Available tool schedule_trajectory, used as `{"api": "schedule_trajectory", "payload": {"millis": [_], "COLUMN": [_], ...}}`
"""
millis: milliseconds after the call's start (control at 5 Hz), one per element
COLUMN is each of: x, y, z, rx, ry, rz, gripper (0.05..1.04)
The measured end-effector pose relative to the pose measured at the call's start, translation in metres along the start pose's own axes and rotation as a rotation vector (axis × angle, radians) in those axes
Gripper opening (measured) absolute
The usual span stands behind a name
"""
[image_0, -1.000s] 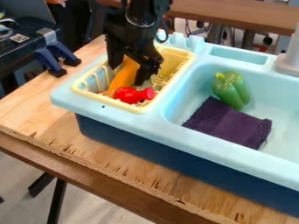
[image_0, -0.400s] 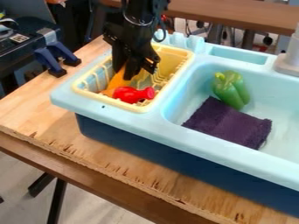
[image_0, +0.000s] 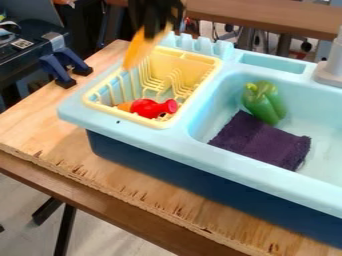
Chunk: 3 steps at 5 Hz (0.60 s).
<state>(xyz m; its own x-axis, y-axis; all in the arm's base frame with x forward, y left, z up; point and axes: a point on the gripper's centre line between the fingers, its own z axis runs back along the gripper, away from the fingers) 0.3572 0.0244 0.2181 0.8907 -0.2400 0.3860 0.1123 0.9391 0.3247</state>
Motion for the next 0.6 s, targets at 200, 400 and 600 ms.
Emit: {"api": "schedule_trajectory", "payload": {"millis": [200, 400, 600], "x": [0.017, 0.018, 0.01], "y": [-0.015, -0.048, -0.084], "z": [0.041, 0.056, 0.053], "rx": [-0.054, -0.224, -0.463], "ry": [-0.175, -0.241, -0.176], "rz": [-0.012, 0.001, 0.064], "gripper": [0.264, 0.264, 0.264]}}
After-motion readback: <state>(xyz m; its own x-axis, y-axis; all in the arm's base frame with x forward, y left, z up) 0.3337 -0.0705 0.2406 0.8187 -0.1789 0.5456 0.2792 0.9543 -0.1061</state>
